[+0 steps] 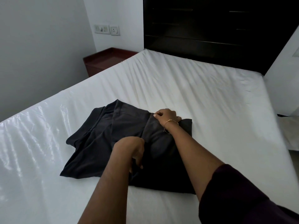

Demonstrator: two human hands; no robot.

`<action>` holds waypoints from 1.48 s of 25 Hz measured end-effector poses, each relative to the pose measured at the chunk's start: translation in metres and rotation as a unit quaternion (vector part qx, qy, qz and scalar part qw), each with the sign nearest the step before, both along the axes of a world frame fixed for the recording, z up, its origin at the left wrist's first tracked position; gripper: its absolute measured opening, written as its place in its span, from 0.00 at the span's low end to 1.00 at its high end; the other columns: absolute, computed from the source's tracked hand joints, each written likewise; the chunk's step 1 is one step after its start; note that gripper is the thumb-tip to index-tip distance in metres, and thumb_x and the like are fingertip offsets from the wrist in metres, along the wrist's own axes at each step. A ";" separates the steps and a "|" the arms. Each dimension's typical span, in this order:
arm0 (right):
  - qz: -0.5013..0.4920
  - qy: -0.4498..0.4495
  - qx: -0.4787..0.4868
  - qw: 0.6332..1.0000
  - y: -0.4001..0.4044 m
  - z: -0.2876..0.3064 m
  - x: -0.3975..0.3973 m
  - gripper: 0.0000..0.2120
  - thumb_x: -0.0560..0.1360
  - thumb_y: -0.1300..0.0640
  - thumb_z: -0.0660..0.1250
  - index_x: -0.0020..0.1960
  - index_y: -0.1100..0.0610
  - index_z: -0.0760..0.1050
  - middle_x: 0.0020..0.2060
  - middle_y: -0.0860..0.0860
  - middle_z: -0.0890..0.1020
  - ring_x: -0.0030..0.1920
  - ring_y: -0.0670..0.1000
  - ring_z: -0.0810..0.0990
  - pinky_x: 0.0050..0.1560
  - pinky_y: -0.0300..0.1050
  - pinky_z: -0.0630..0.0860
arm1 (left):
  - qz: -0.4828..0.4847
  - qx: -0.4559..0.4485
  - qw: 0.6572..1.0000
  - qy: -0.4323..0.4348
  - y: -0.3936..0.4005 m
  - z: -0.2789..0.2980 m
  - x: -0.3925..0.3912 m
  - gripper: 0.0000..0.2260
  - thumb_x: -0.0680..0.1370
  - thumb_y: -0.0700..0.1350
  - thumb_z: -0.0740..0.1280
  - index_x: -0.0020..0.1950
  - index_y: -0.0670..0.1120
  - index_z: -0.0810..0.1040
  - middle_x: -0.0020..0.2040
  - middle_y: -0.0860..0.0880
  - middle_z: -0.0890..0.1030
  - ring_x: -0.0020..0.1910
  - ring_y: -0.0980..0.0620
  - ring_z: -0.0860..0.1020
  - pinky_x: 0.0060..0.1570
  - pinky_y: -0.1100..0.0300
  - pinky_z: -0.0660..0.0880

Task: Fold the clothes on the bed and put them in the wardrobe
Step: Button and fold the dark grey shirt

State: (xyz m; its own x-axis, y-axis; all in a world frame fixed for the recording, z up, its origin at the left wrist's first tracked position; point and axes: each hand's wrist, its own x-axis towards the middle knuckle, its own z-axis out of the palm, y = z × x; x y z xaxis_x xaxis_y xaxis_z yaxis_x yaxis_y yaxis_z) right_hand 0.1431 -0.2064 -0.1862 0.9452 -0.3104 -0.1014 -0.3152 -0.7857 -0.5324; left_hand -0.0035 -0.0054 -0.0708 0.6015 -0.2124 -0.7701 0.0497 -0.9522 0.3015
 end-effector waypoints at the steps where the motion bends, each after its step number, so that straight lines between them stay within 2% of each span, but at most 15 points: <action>1: -0.031 -0.031 0.022 0.999 -0.001 -0.007 0.004 0.10 0.92 0.44 0.78 0.64 0.43 0.98 0.66 0.46 0.95 0.75 0.58 0.84 0.88 0.73 0.72 | -0.005 0.001 1.000 0.006 0.000 0.000 0.000 0.26 0.74 0.30 0.75 0.64 0.48 0.69 0.55 0.36 0.81 0.46 0.37 0.86 0.44 0.48 0.86; 4: -0.103 -0.094 0.037 0.990 0.003 -0.020 0.014 0.08 0.89 0.53 0.80 0.55 0.47 0.98 0.58 0.47 0.96 0.62 0.56 0.90 0.83 0.72 0.73 | -0.034 0.039 0.999 0.016 -0.001 -0.003 0.000 0.29 0.76 0.30 0.72 0.70 0.47 0.63 0.52 0.35 0.83 0.44 0.38 0.86 0.45 0.47 0.85; 8: -0.072 -0.089 -0.001 0.993 0.004 -0.022 0.024 0.13 0.89 0.58 0.74 0.56 0.47 0.97 0.60 0.49 0.93 0.63 0.60 0.88 0.80 0.70 0.76 | -0.043 0.080 0.996 0.019 -0.007 0.004 -0.005 0.25 0.78 0.34 0.73 0.69 0.46 0.65 0.48 0.38 0.84 0.44 0.41 0.86 0.46 0.50 0.84; 10: -0.025 -0.068 -0.015 0.997 0.003 -0.018 0.026 0.14 0.91 0.57 0.71 0.61 0.46 0.96 0.64 0.49 0.91 0.68 0.61 0.86 0.83 0.70 0.76 | -0.049 0.115 0.992 -0.011 -0.010 0.012 -0.005 0.20 0.78 0.43 0.75 0.66 0.45 0.71 0.43 0.44 0.86 0.44 0.46 0.87 0.50 0.51 0.82; 12: -0.013 -0.074 -0.026 0.997 0.004 -0.018 0.018 0.15 0.94 0.55 0.67 0.67 0.46 0.94 0.70 0.51 0.89 0.75 0.61 0.83 0.90 0.74 0.74 | -0.045 0.143 0.966 -0.211 -0.014 0.012 0.000 0.19 0.76 0.55 0.76 0.59 0.47 0.76 0.43 0.50 0.85 0.43 0.50 0.84 0.51 0.52 0.80; 14: -0.063 -0.134 -0.060 0.987 0.005 -0.033 0.002 0.15 0.93 0.54 0.68 0.69 0.47 0.93 0.72 0.50 0.89 0.81 0.59 0.79 0.96 0.84 0.68 | -0.006 0.047 0.894 -0.446 -0.028 0.001 0.008 0.15 0.77 0.56 0.72 0.55 0.47 0.75 0.50 0.49 0.81 0.49 0.46 0.81 0.48 0.49 0.79; 16: -0.122 -0.152 -0.100 0.976 -0.005 -0.057 -0.024 0.15 0.87 0.54 0.71 0.67 0.46 0.94 0.72 0.48 0.89 0.88 0.57 0.75 0.94 0.90 0.66 | -0.063 -0.077 0.846 -0.524 -0.054 -0.021 0.010 0.10 0.79 0.50 0.67 0.55 0.46 0.75 0.56 0.47 0.77 0.58 0.43 0.78 0.49 0.49 0.77; 18: -0.130 -0.114 -0.070 0.982 -0.030 -0.069 -0.045 0.18 0.86 0.55 0.72 0.72 0.43 0.93 0.76 0.46 0.88 0.90 0.55 0.72 0.92 0.84 0.72 | -0.161 -0.097 0.873 -0.450 -0.078 -0.051 0.002 0.20 0.79 0.53 0.65 0.67 0.44 0.73 0.70 0.45 0.71 0.75 0.39 0.68 0.68 0.47 0.71; 19: -0.126 -0.106 -0.040 0.986 -0.046 -0.067 -0.051 0.20 0.88 0.56 0.71 0.75 0.43 0.93 0.78 0.46 0.88 0.88 0.55 0.75 0.91 0.79 0.78 | -0.194 -0.072 0.891 -0.405 -0.085 -0.062 -0.004 0.33 0.78 0.61 0.65 0.77 0.44 0.65 0.80 0.46 0.62 0.82 0.39 0.55 0.78 0.40 0.60; 21: -0.117 -0.119 0.030 0.986 -0.083 -0.058 -0.056 0.21 0.91 0.59 0.72 0.80 0.48 0.92 0.80 0.51 0.89 0.83 0.58 0.82 0.90 0.68 0.86 | -0.225 -0.033 0.895 -0.384 -0.092 -0.075 -0.012 0.56 0.69 0.83 0.54 0.85 0.48 0.46 0.85 0.50 0.41 0.83 0.44 0.34 0.77 0.31 0.37; 22: -0.111 -0.127 0.068 0.983 -0.101 -0.055 -0.055 0.19 0.91 0.60 0.74 0.79 0.52 0.93 0.78 0.54 0.91 0.80 0.58 0.85 0.91 0.64 0.86 | -0.246 -0.024 0.890 -0.383 -0.094 -0.076 -0.015 0.62 0.63 0.87 0.48 0.85 0.49 0.40 0.84 0.50 0.35 0.81 0.45 0.29 0.75 0.30 0.32; 26: -0.096 -0.137 0.124 0.978 -0.145 -0.056 -0.060 0.05 0.84 0.60 0.87 0.59 0.57 1.00 0.58 0.53 0.99 0.59 0.51 0.94 0.77 0.54 0.92 | -0.344 0.017 0.859 -0.379 -0.107 -0.075 -0.036 0.62 0.64 0.85 0.55 0.82 0.51 0.29 0.79 0.47 0.22 0.76 0.40 0.21 0.70 0.23 0.31; 29: -0.101 -0.167 0.095 0.976 -0.144 -0.054 -0.046 0.01 0.83 0.62 0.87 0.52 0.58 0.98 0.53 0.54 0.98 0.55 0.54 0.93 0.71 0.57 0.94 | -0.355 0.054 0.874 -0.328 -0.112 -0.080 -0.041 0.63 0.65 0.83 0.60 0.80 0.53 0.25 0.76 0.45 0.19 0.74 0.36 0.20 0.67 0.21 0.30; 34: -0.107 -0.084 0.071 0.988 -0.129 -0.035 -0.029 0.03 0.87 0.60 0.83 0.57 0.56 0.96 0.61 0.55 0.96 0.62 0.60 0.92 0.72 0.60 0.95 | -0.364 0.078 0.882 -0.288 -0.115 -0.079 -0.045 0.64 0.65 0.81 0.64 0.80 0.53 0.24 0.76 0.44 0.19 0.73 0.35 0.19 0.68 0.21 0.30; 37: -0.121 -0.105 0.062 0.985 -0.107 -0.030 -0.043 0.13 0.91 0.54 0.78 0.74 0.54 0.92 0.75 0.59 0.89 0.75 0.65 0.86 0.81 0.63 0.91 | -0.353 0.070 0.889 -0.285 -0.115 -0.072 -0.046 0.65 0.66 0.80 0.65 0.80 0.52 0.25 0.79 0.45 0.22 0.74 0.36 0.21 0.70 0.21 0.31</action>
